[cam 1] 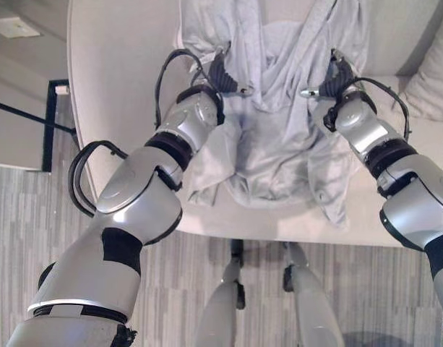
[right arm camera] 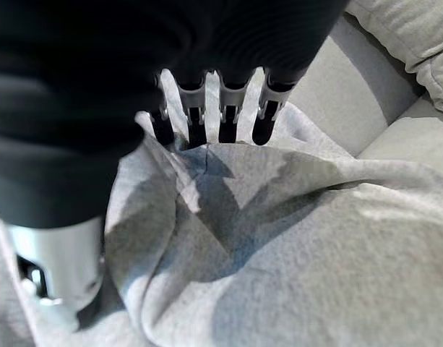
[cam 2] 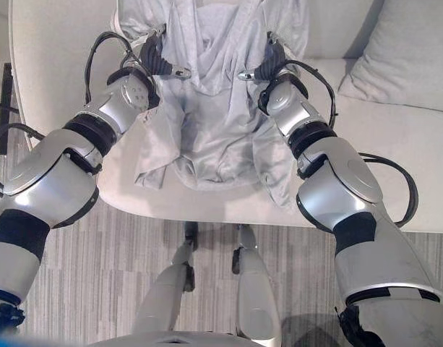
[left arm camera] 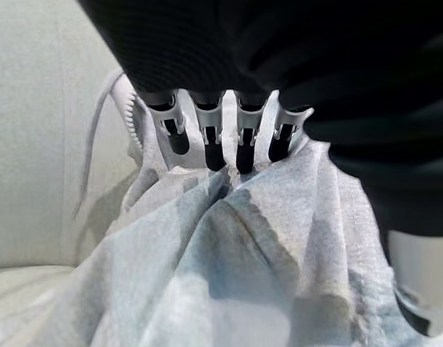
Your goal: Hang the clothes on the sofa on the clothes rack.
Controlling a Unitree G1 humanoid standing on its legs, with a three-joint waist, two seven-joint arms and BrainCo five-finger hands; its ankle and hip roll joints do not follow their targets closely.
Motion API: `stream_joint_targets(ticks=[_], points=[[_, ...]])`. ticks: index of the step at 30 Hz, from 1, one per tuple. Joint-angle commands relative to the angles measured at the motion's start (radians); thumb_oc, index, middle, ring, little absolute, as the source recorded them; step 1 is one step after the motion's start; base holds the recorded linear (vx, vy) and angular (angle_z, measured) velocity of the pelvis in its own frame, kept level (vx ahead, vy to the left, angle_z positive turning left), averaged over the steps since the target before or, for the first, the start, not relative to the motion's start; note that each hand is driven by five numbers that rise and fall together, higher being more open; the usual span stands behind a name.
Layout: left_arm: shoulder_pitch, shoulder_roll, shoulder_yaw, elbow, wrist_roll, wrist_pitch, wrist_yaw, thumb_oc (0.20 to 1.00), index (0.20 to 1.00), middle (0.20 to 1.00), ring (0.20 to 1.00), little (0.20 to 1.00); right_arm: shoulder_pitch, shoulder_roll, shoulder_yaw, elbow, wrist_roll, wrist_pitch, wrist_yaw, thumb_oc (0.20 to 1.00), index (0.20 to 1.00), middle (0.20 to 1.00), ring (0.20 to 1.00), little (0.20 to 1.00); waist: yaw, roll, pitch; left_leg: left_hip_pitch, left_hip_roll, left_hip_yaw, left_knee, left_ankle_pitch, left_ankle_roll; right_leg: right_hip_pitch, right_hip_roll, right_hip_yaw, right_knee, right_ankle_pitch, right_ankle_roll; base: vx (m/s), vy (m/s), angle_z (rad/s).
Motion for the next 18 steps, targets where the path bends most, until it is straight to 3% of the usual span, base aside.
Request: stream_joint_targets(ticks=[1, 12, 13, 14, 15, 16, 17, 18], points=[[-0.189, 0.030, -0.009, 0.097, 0.055, -0.008, 0.054, 1.000, 1.000, 1.000, 1.000, 1.000, -0.226, 0.022, 0.034, 0.134, -0.052, -0.017, -0.036, 1.000, 1.000, 1.000, 1.000, 1.000, 0.023, -0.006, 0.064, 0.017, -0.005, -0.015, 0.004, -0.007, -0.043, 0.049, -0.033, 0.030, 0.011, -0.039, 0.174, 0.00, 0.000, 0.00], [-0.215, 0.024, -0.025, 0.113, 0.088, 0.009, 0.085, 1.000, 1.000, 1.000, 1.000, 1.000, -0.269, 0.009, 0.054, 0.175, -0.066, 0.007, -0.054, 1.000, 1.000, 1.000, 1.000, 1.000, 0.037, 0.001, 0.074, 0.002, -0.003, -0.031, 0.004, 0.003, -0.049, 0.042, -0.027, 0.017, 0.012, -0.043, 0.168, 0.00, -0.009, 0.04], [-0.218, 0.024, -0.027, 0.117, 0.094, 0.012, 0.087, 1.000, 1.000, 1.000, 1.000, 1.000, -0.271, 0.009, 0.055, 0.175, -0.063, 0.008, -0.054, 0.507, 0.507, 0.507, 0.507, 0.507, 0.038, 0.001, 0.076, 0.000, -0.004, -0.033, 0.004, 0.003, -0.049, 0.042, -0.026, 0.017, 0.013, -0.044, 0.167, 0.00, -0.030, 0.10], [-0.221, 0.022, -0.028, 0.117, 0.101, 0.018, 0.094, 0.925, 0.925, 0.925, 0.925, 0.925, -0.273, 0.011, 0.055, 0.171, -0.053, 0.005, -0.057, 0.376, 0.376, 0.376, 0.376, 0.376, 0.039, -0.001, 0.078, 0.000, -0.003, -0.036, 0.004, 0.003, -0.049, 0.041, -0.025, 0.016, 0.015, -0.046, 0.166, 0.00, -0.031, 0.09], [-0.221, 0.022, -0.028, 0.117, 0.101, 0.018, 0.094, 0.567, 0.567, 0.567, 0.567, 0.567, -0.273, 0.011, 0.055, 0.171, -0.053, 0.005, -0.057, 0.200, 0.200, 0.200, 0.200, 0.200, 0.039, -0.001, 0.078, 0.000, -0.003, -0.037, 0.004, 0.003, -0.049, 0.041, -0.025, 0.016, 0.015, -0.046, 0.166, 0.00, -0.023, 0.06], [-0.222, 0.023, -0.030, 0.117, 0.106, 0.020, 0.099, 0.498, 0.498, 0.498, 0.498, 0.498, -0.273, 0.013, 0.056, 0.165, -0.045, 0.001, -0.059, 0.200, 0.200, 0.200, 0.200, 0.200, 0.040, -0.002, 0.079, 0.001, -0.002, -0.038, 0.004, 0.004, -0.049, 0.043, -0.025, 0.015, 0.016, -0.047, 0.165, 0.00, -0.008, 0.04], [-0.225, 0.025, -0.033, 0.118, 0.112, 0.022, 0.102, 0.200, 0.200, 0.200, 0.200, 0.200, -0.272, 0.015, 0.055, 0.160, -0.033, -0.003, -0.059, 0.200, 0.200, 0.200, 0.200, 0.200, 0.039, -0.003, 0.079, 0.002, -0.002, -0.039, 0.004, 0.004, -0.049, 0.044, -0.024, 0.014, 0.016, -0.048, 0.165, 0.00, 0.000, 0.00], [-0.222, 0.026, -0.032, 0.118, 0.113, 0.023, 0.105, 0.200, 0.200, 0.200, 0.200, 0.200, -0.269, 0.021, 0.056, 0.154, -0.024, -0.008, -0.059, 0.200, 0.200, 0.200, 0.200, 0.200, 0.040, -0.005, 0.078, 0.002, -0.001, -0.039, 0.004, 0.004, -0.050, 0.044, -0.023, 0.013, 0.017, -0.049, 0.164, 0.00, 0.000, 0.00]])
